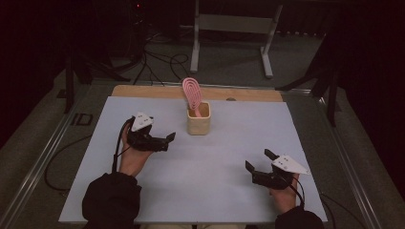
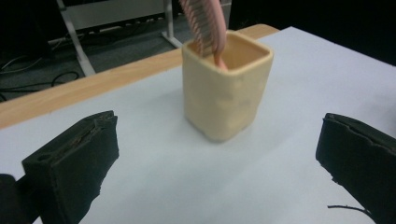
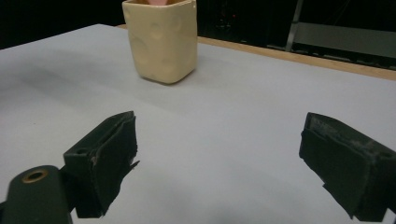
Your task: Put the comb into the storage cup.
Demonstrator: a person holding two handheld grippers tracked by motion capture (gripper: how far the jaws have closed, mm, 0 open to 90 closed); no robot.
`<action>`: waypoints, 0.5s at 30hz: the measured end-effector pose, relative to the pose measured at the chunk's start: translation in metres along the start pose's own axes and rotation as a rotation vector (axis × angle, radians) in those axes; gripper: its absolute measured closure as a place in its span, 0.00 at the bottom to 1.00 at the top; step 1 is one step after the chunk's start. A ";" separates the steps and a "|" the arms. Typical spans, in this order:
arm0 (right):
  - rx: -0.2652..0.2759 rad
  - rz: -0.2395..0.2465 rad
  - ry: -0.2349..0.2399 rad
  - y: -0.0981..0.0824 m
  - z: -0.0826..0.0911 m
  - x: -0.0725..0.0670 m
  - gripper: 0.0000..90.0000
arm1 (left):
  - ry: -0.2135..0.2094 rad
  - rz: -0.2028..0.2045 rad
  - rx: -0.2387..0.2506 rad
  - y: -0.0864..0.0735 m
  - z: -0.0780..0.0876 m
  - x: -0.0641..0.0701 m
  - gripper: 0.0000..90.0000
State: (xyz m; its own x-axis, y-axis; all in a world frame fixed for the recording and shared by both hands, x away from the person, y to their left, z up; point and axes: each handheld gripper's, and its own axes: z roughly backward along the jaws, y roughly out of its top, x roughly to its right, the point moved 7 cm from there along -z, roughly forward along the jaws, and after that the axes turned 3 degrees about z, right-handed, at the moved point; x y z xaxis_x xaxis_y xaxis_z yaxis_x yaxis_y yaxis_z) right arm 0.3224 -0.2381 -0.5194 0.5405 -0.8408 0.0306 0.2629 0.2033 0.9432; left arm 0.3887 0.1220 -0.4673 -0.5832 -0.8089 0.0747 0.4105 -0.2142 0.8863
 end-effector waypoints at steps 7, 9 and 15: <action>0.003 0.002 0.004 0.000 0.000 -0.001 0.12 | 0.006 0.041 0.020 -0.036 0.024 -0.011 0.00; 0.005 0.001 0.005 0.001 0.000 -0.002 0.12 | 0.009 0.040 0.020 -0.048 0.031 -0.013 0.00; 0.008 0.003 0.006 0.001 0.001 -0.001 0.12 | 0.034 0.027 0.031 -0.067 0.046 -0.019 0.00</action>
State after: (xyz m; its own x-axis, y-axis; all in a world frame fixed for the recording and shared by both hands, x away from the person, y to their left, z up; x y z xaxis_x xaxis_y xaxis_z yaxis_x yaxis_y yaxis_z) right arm 0.3217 -0.2373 -0.5183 0.5456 -0.8374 0.0312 0.2555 0.2017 0.9455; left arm 0.3400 0.1774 -0.5067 -0.5477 -0.8325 0.0834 0.4033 -0.1753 0.8981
